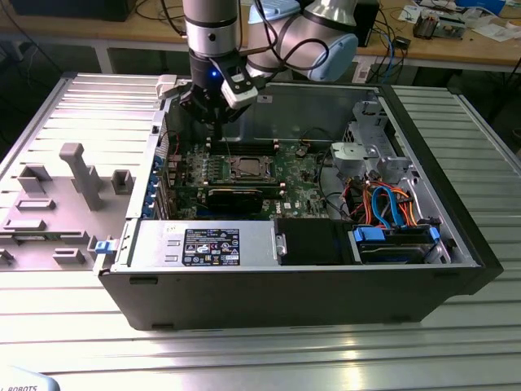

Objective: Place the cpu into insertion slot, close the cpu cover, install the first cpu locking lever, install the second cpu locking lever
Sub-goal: 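Install the first cpu locking lever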

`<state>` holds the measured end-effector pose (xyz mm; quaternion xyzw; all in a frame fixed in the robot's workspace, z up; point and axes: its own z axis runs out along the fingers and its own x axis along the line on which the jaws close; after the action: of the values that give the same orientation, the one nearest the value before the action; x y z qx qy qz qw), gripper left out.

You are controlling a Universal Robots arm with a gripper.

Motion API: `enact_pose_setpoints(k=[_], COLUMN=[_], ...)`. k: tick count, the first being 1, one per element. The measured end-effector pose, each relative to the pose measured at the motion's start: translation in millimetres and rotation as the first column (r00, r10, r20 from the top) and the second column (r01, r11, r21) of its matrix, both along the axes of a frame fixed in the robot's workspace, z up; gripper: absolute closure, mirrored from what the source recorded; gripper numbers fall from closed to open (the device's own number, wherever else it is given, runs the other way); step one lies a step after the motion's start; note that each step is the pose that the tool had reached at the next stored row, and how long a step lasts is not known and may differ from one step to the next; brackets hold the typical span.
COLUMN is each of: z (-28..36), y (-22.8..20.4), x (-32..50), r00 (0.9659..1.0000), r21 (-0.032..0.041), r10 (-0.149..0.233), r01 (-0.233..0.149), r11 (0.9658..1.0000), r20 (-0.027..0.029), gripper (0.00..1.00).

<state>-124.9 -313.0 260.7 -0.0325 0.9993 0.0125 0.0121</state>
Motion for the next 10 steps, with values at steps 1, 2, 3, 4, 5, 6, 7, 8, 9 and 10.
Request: enact_pose_setpoints(k=[1,2,3,4,5,6,7,8,9,10], z=[0.0,0.0,0.0,0.0,-0.1,-0.1,-0.1,-0.1,-0.1,-0.1], y=[0.1,0.3,0.2,0.3,0.3,0.4,0.4,0.4,0.4,0.4], x=[1.2,3.2,4.0,4.0,4.2,4.2,4.2,4.4,4.7,5.0], r00=[1.0,1.0,1.0,1.0,1.0,1.0,1.0,1.0,1.0,1.0], r21=[0.0,0.0,-0.0001,-0.0001,0.0,0.0,0.0,-0.0001,-0.0001,0.0], r10=[0.0,0.0,0.0,0.0,0.0,0.0,0.0,0.0,0.0,0.0], r01=[0.0,0.0,0.0,0.0,0.0,0.0,0.0,0.0,0.0,0.0], r11=[1.0,1.0,1.0,1.0,1.0,1.0,1.0,1.0,1.0,1.0], r20=[0.0008,0.0016,0.002,0.0021,0.0021,0.0022,0.0022,0.0022,0.0022,0.0022], gripper=[0.89,0.89,0.89,0.89,0.89,0.89,0.89,0.89,0.89,0.89])
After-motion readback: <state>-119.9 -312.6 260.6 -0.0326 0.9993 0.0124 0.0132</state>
